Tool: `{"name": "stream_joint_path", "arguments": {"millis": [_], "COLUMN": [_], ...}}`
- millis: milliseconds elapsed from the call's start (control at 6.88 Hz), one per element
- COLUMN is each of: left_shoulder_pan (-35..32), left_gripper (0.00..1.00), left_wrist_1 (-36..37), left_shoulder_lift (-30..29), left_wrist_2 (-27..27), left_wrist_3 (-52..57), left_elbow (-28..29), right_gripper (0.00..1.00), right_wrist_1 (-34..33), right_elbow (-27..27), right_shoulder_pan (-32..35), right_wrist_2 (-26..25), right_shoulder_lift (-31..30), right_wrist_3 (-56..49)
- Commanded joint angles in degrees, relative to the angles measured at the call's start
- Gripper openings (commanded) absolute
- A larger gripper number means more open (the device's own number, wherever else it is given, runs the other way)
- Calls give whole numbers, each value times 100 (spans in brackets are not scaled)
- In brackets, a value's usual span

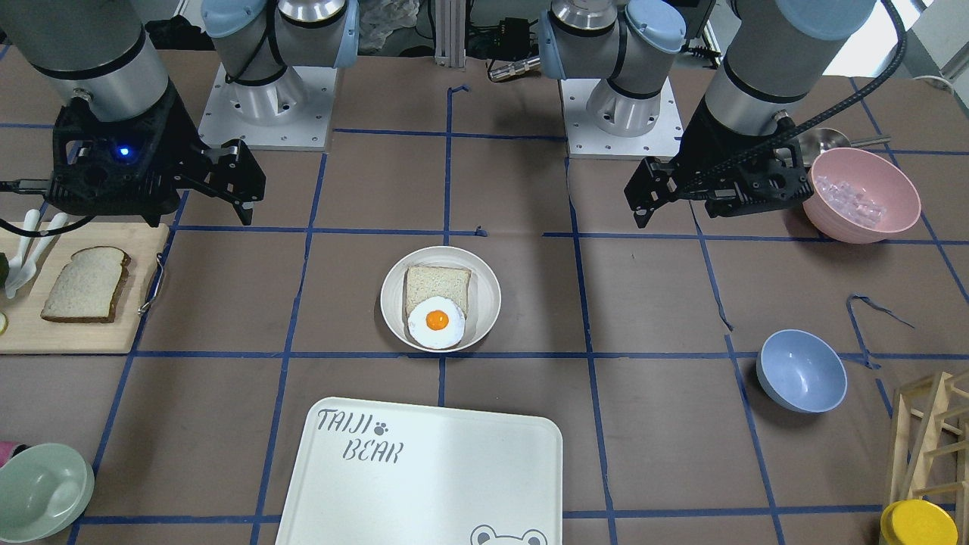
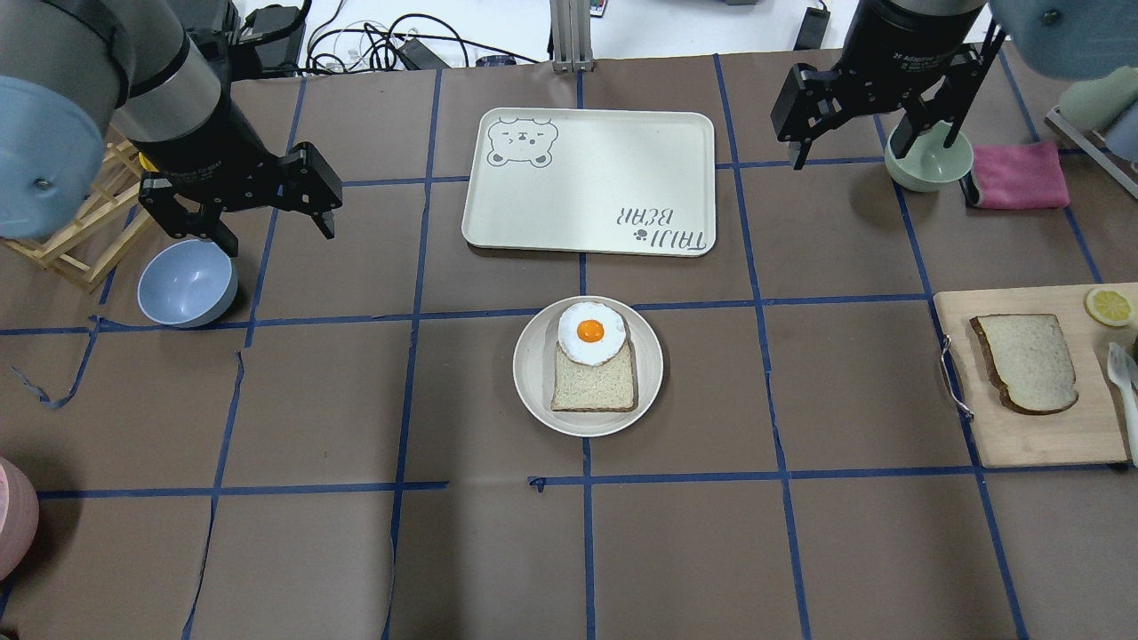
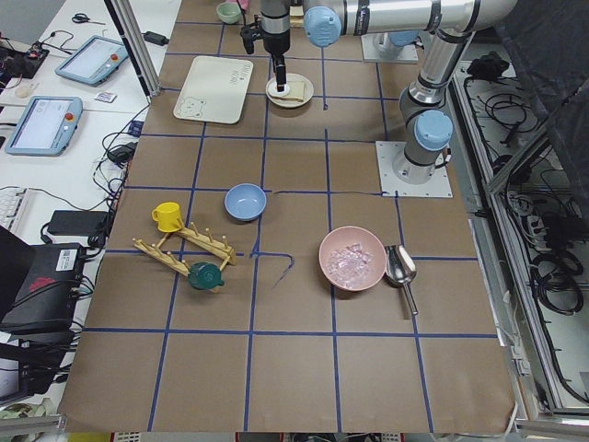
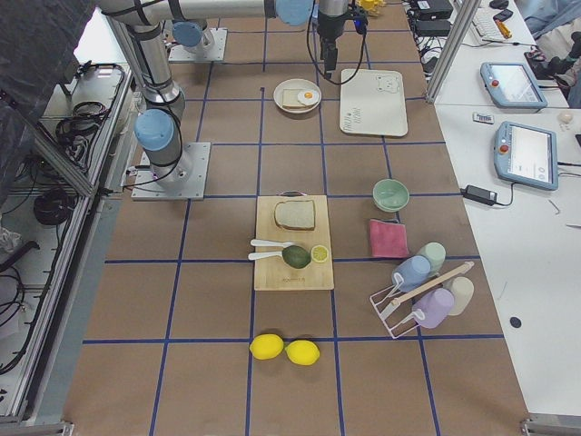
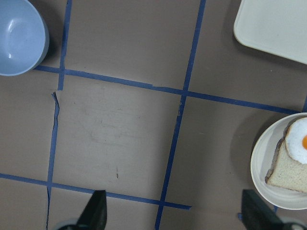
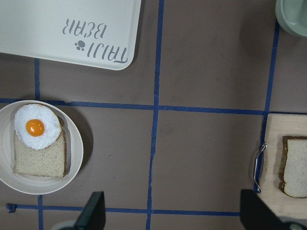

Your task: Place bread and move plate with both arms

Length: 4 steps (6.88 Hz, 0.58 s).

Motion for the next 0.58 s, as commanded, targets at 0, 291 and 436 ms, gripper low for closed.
{"name": "stream_joint_path", "arguments": {"millis": [0,291,436], "left_shoulder_pan": [1,1,1], "left_gripper": [100,100,100], "left_wrist_1": [-4,-4,-4], "left_shoulder_lift": [-15,-33,-24], "left_wrist_2": [15,15,15], "left_wrist_3": [4,31,31], "left_elbow": [0,0,0], "right_gripper": [100,99,99], "right_wrist_1": [26,26,26], "right_elbow": [-3,128,138], "right_shoulder_pan": [-1,-9,-35], "right_wrist_2": [37,45,63], "right_shoulder_lift": [4,4,-13], "right_wrist_3": [4,-22,-39]}}
